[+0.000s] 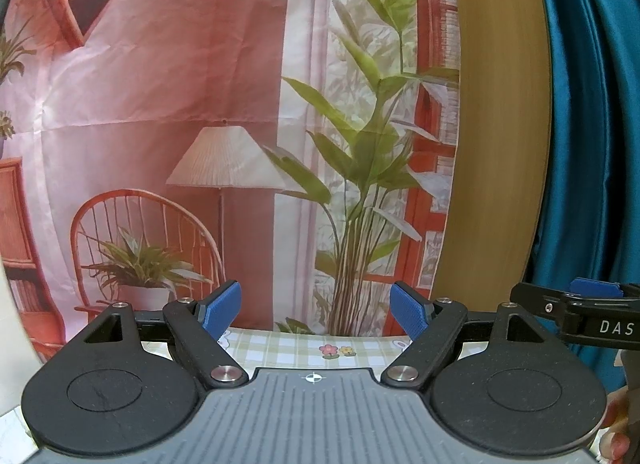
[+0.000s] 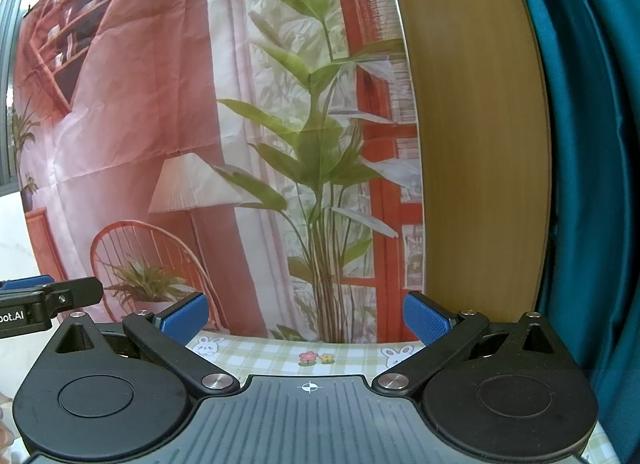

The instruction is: Organize plates and bowls

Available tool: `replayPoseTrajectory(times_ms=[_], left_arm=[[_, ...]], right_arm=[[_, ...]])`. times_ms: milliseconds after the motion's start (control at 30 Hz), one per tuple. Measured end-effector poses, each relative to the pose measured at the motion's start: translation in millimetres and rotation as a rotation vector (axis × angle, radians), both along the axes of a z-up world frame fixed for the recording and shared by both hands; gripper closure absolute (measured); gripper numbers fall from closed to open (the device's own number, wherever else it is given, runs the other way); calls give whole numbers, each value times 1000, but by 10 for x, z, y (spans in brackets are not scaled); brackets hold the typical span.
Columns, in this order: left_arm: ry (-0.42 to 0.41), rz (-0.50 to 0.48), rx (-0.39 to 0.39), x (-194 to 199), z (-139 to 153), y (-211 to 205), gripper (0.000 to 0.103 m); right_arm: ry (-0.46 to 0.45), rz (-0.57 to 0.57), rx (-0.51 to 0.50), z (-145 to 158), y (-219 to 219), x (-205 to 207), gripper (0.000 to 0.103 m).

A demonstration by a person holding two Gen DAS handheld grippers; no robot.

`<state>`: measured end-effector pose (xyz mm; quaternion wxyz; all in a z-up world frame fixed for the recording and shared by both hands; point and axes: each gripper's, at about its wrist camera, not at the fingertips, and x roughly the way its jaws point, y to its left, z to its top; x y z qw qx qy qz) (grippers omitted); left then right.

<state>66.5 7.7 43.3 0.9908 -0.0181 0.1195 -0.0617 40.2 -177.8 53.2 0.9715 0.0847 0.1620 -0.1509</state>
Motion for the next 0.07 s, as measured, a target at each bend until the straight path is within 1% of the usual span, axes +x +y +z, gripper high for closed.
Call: replayPoseTrajectory(times_ms=[67], left_arm=[[1,1,0,5,-1,3,20]], right_arm=[[0,-1,0,-1,0,-2,0]])
